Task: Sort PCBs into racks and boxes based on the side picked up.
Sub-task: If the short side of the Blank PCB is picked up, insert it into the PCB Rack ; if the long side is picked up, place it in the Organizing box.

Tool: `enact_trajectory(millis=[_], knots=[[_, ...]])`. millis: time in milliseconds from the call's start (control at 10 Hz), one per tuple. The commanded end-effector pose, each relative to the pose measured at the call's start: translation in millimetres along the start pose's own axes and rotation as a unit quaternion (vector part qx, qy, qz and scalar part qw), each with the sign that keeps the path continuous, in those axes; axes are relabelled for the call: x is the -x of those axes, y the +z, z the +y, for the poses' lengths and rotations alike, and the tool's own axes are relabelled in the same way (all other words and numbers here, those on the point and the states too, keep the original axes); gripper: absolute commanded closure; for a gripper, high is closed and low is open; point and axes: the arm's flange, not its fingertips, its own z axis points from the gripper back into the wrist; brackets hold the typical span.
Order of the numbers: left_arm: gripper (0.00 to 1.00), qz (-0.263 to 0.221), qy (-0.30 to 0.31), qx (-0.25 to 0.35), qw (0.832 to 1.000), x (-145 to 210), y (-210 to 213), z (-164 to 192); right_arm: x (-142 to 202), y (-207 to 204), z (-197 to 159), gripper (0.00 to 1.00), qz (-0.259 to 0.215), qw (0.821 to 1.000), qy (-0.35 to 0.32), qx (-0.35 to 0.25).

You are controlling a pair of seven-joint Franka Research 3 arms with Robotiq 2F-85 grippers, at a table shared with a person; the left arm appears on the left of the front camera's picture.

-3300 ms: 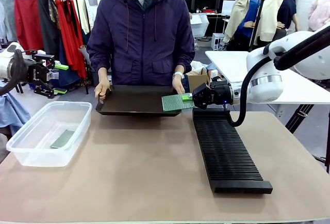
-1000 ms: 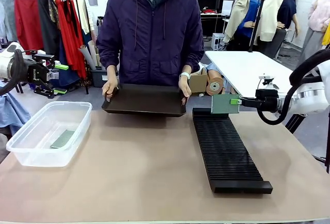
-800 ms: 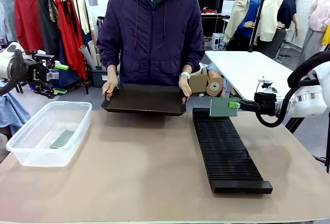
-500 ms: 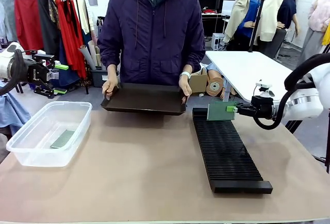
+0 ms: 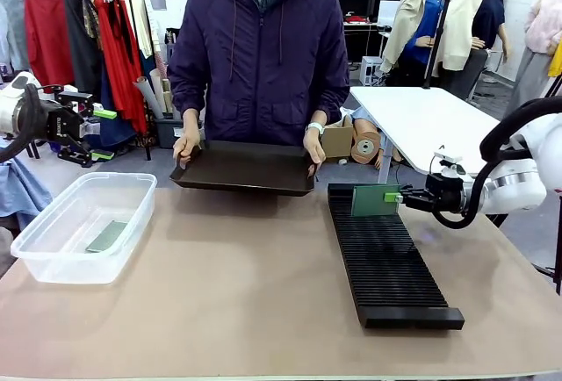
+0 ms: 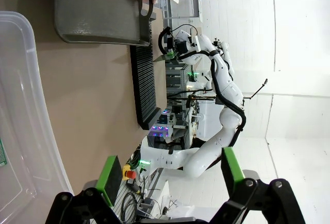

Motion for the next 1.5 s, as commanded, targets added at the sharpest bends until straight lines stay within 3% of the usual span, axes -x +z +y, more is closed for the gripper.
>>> enact_trajectory(millis=[0,400,1400], knots=[[0.00,-0.003,0.003,-0.002,1.000,0.7,0.5,-2.1,4.7,3.0,-5.4,1.00,0.013,0.999,0.031,0.009],[0.00,-0.003,0.003,-0.002,1.000,0.7,0.5,-2.1,18.1,15.3,-11.6,1.00,0.020,0.998,0.045,0.050],[0.00,-0.003,0.003,-0.002,1.000,0.7,0.5,-2.1,29.1,14.5,-18.9,1.00,0.028,0.998,0.016,0.052]])
